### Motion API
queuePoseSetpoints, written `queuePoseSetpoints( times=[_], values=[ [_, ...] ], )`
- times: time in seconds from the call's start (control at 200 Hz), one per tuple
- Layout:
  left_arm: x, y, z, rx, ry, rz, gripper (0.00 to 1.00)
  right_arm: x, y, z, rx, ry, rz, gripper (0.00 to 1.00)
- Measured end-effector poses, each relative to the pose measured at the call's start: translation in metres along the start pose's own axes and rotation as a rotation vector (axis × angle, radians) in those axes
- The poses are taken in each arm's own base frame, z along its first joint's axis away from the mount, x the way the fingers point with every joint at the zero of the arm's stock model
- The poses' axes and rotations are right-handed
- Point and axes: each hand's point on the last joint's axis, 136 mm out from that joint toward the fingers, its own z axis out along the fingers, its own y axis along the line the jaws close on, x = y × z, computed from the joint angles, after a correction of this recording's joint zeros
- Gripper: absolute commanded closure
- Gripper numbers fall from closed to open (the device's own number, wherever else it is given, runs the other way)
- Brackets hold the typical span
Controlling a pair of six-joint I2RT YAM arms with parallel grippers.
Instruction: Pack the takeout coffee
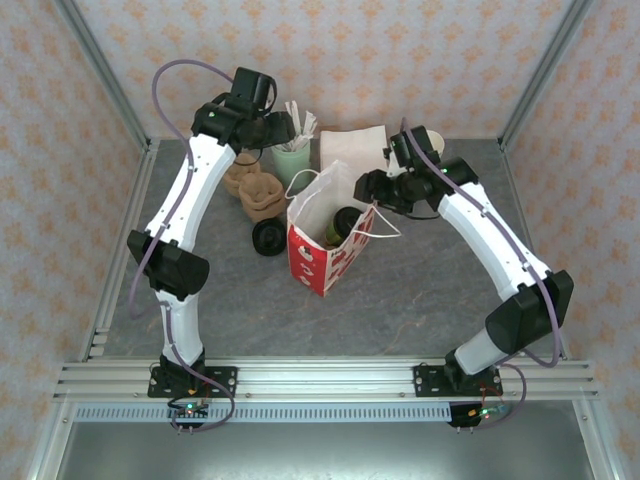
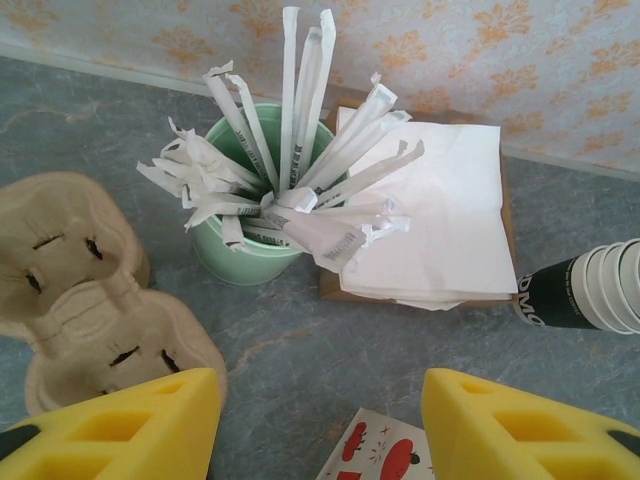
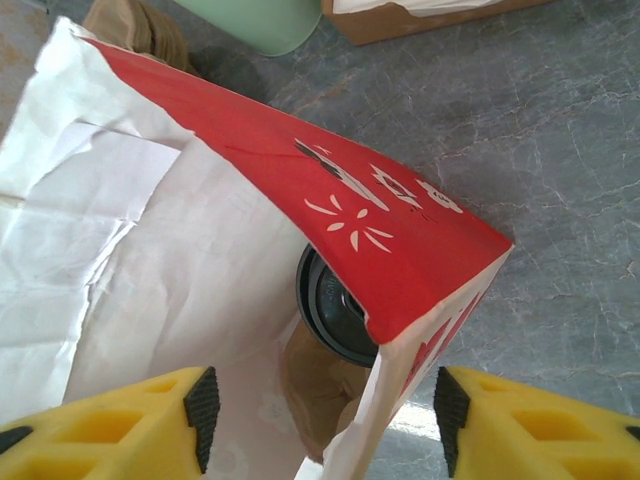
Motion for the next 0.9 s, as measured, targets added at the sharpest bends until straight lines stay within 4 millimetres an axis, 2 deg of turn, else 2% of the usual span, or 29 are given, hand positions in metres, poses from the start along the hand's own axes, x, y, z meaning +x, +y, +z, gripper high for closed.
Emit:
queuePoseSetpoints(
  times=[0.275, 0.365, 0.455, 0.656, 0.896],
  values=[
    [0.006, -0.012, -0.001, 0.070, 0.035, 0.042, 0.44, -0.005, 0.000, 0.006, 0.016, 0.015, -0.014, 0.71],
    [0.014, -0.015, -0.001, 0.086, 0.058, 0.060, 0.43, -0.006, 0.001, 0.008, 0.016, 0.021, -0.039, 0.75],
    [0.024, -0.020, -0.002, 0.100, 0.084, 0.078, 0.44, -0.006, 0.002, 0.009, 0.012, 0.033, -0.065, 0.85],
    [0.037, -0.038, -0.005, 0.139, 0.107, 0.116, 0.43, -0.004, 0.010, 0.009, -0.014, 0.075, -0.112, 0.85],
    [0.040, -0.042, -0.006, 0.161, 0.120, 0.119, 0.42, 0.004, 0.015, 0.012, -0.040, 0.152, -0.145, 0.85]
  ],
)
